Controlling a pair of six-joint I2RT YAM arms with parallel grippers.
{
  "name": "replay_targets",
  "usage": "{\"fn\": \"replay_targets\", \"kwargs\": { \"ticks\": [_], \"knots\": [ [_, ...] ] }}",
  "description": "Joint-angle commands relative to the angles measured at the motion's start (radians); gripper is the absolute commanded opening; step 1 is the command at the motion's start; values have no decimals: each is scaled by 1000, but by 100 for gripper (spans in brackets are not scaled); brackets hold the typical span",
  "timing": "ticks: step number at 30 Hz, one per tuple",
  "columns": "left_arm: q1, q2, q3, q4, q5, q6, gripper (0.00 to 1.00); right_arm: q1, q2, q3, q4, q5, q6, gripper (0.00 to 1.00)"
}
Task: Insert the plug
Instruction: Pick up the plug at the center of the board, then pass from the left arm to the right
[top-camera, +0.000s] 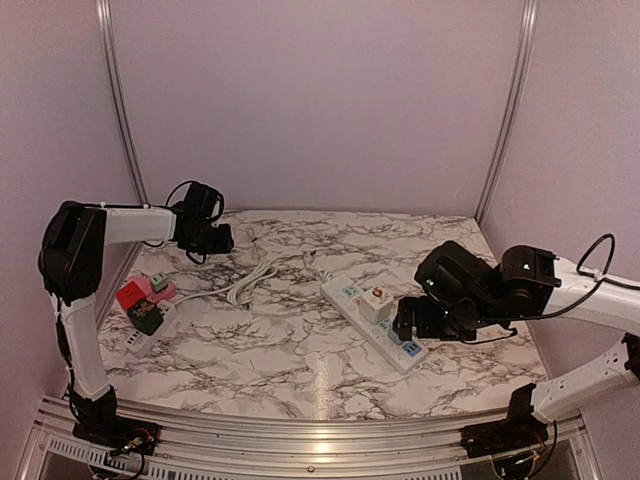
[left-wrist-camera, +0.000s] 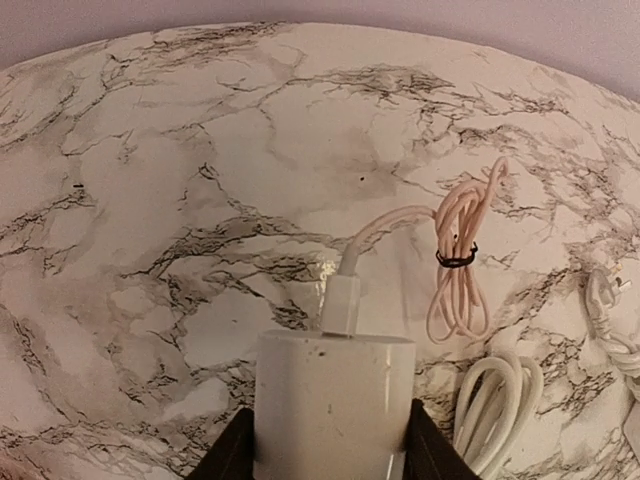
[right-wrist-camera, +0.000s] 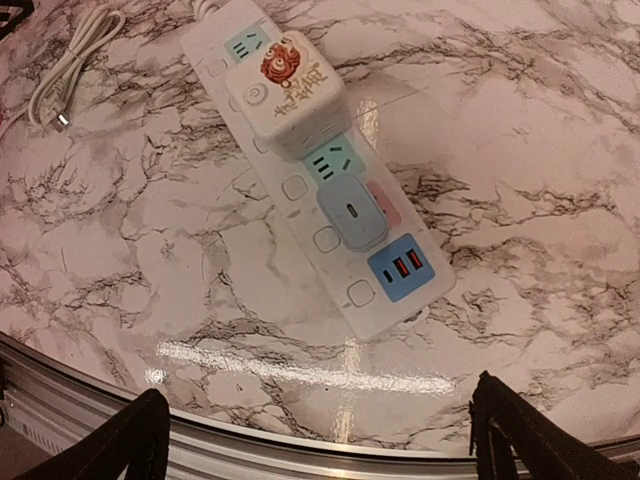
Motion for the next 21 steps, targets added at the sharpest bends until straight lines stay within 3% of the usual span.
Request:
{"fn": "replay_targets", "kwargs": {
  "ticks": [1, 10, 21],
  "knots": [
    [-30, -116, -28, 52, -29, -34, 15, 8, -47, -6, 113, -90, -75, 99],
    [-158, -330, -78, 47, -32, 4, 16, 56, -82, 20, 238, -174, -151, 98],
    [-374, -633, -265, 59, -9, 64, 17, 120, -41, 161, 229, -161, -237, 99]
  ]
}}
